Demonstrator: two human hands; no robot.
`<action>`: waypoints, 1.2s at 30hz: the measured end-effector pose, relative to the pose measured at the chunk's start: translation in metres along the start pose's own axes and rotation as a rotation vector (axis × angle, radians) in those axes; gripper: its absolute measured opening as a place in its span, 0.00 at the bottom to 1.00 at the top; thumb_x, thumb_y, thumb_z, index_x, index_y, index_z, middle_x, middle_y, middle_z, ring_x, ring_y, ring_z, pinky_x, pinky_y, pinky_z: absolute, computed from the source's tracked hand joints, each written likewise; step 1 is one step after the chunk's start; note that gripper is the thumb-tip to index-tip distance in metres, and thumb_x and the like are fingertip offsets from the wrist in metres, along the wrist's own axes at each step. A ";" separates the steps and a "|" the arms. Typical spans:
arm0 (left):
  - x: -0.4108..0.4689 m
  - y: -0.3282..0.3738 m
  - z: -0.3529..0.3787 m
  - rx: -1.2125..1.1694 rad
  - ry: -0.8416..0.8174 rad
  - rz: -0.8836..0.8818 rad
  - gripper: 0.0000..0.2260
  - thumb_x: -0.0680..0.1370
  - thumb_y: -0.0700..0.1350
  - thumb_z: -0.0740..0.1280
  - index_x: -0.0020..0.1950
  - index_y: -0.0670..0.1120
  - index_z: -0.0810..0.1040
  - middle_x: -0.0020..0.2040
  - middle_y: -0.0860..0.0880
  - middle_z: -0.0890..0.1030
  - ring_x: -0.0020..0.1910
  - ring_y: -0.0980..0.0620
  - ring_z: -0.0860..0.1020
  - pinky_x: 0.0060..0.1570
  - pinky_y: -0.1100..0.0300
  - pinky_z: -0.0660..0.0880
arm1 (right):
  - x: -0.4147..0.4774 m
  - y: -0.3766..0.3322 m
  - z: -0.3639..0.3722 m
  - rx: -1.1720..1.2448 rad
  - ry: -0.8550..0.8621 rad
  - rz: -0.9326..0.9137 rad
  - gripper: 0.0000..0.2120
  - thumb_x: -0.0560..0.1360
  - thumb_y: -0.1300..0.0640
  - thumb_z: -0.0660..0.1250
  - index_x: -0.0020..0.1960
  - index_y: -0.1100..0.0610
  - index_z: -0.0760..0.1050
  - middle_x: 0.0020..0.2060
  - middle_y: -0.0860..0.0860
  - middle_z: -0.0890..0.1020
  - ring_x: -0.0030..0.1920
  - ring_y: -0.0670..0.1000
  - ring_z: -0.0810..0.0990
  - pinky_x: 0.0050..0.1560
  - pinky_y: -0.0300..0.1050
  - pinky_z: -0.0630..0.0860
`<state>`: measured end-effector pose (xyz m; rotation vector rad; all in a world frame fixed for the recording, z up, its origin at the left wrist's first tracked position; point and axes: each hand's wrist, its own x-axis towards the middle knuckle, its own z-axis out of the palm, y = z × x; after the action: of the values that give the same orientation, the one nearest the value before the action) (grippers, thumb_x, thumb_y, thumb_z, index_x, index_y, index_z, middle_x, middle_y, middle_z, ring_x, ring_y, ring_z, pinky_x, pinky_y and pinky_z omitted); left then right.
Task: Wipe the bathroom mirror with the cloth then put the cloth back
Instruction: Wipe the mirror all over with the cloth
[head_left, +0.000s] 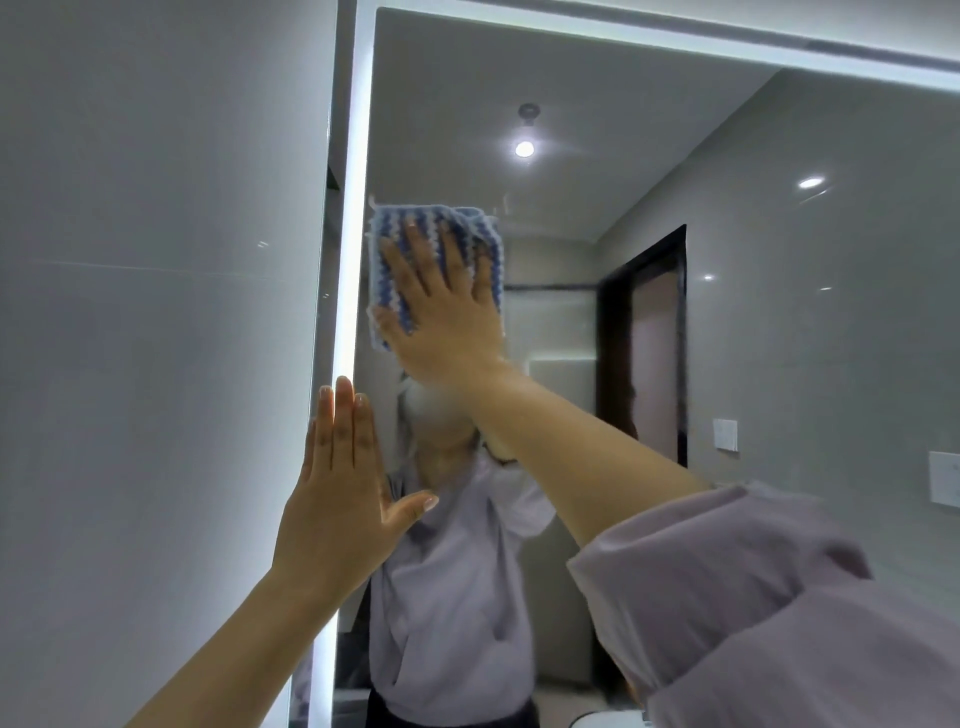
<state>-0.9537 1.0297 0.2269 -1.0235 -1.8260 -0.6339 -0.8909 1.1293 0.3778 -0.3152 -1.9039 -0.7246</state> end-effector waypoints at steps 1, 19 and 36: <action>0.000 -0.001 0.001 0.007 0.005 0.002 0.51 0.68 0.73 0.50 0.76 0.35 0.42 0.77 0.38 0.40 0.77 0.41 0.41 0.75 0.50 0.47 | 0.004 -0.006 0.000 -0.005 -0.017 -0.028 0.34 0.81 0.40 0.47 0.79 0.53 0.38 0.78 0.53 0.40 0.77 0.56 0.35 0.71 0.57 0.27; -0.001 -0.001 0.002 -0.046 0.002 -0.007 0.51 0.69 0.73 0.49 0.75 0.38 0.36 0.76 0.42 0.32 0.76 0.45 0.34 0.74 0.55 0.39 | 0.019 0.097 -0.022 0.006 -0.024 0.050 0.34 0.79 0.33 0.46 0.78 0.45 0.36 0.78 0.46 0.39 0.77 0.50 0.34 0.70 0.48 0.26; -0.001 0.000 -0.001 -0.111 0.016 -0.025 0.50 0.67 0.74 0.45 0.74 0.41 0.30 0.74 0.46 0.26 0.74 0.48 0.29 0.71 0.58 0.32 | -0.032 0.167 -0.022 0.110 0.055 0.652 0.32 0.81 0.38 0.45 0.79 0.49 0.38 0.78 0.50 0.39 0.77 0.55 0.37 0.75 0.56 0.33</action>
<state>-0.9530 1.0289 0.2261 -1.0668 -1.8081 -0.7639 -0.7740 1.2496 0.4127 -0.7879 -1.6369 -0.1881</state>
